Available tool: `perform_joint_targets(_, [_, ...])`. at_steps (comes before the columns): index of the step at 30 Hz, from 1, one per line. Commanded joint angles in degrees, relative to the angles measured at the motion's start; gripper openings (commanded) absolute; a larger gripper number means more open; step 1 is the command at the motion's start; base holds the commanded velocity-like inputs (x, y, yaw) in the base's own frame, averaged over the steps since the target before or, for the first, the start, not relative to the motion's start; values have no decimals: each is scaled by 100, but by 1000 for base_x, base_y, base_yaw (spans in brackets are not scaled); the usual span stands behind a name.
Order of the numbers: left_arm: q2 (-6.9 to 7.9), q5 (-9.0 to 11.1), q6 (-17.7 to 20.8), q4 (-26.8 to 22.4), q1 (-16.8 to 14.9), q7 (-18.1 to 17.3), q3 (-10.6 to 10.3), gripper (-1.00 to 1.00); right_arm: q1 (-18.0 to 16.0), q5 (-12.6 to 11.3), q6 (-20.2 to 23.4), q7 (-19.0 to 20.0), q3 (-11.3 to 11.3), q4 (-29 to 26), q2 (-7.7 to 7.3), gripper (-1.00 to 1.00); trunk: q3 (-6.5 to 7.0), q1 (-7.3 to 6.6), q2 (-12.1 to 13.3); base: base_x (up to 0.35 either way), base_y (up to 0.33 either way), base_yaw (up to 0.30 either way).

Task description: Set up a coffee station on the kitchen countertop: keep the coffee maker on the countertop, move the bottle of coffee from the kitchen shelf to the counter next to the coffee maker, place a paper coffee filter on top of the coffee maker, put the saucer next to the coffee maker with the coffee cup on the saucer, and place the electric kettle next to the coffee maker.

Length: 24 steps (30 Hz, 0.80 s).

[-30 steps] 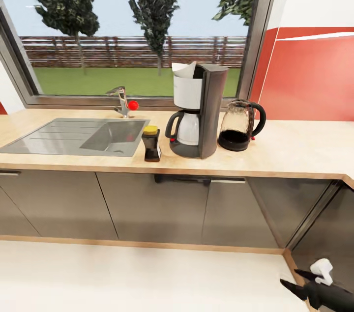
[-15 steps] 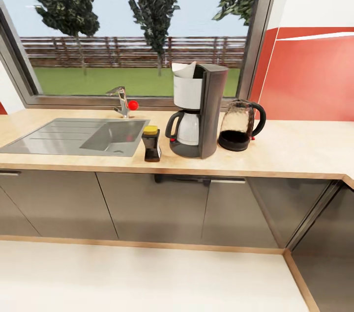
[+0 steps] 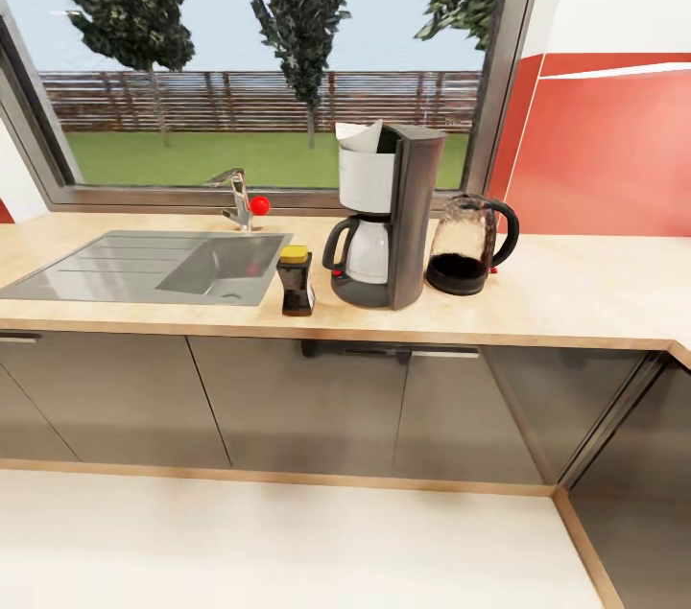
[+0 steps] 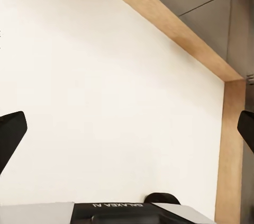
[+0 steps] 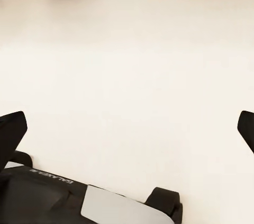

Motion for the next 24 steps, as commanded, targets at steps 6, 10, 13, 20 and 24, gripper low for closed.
perform_joint_targets(6, [2, 37, -32, 2, -3, -6, -47, 100, -6, 68, -53, -7, -42, 4, 101, 100, -5, 0, -3, 0, 0, 73])
perform_joint_targets(10, [2, 37, -32, 2, -3, -5, -47, 100, -6, 70, -55, -9, -44, 4, 113, 100, -5, 0, -3, 0, 0, 211])
perform_joint_targets(13, [5, 38, -32, 12, -2, 6, -39, 100, -6, 70, -53, -7, -42, 4, 120, 100, -5, 0, -3, 0, 0, 249])
perform_joint_targets(20, [4, 37, -32, 18, -2, 35, -39, 100, -6, 61, -39, 8, -53, -10, 124, 100, -5, 0, -3, 0, 0, 263])
perform_joint_targets(24, [7, 37, -32, 19, -3, 42, -36, 100, -6, 66, -48, -41, -48, -3, 128, 100, -5, 0, -3, 0, 0, 269])
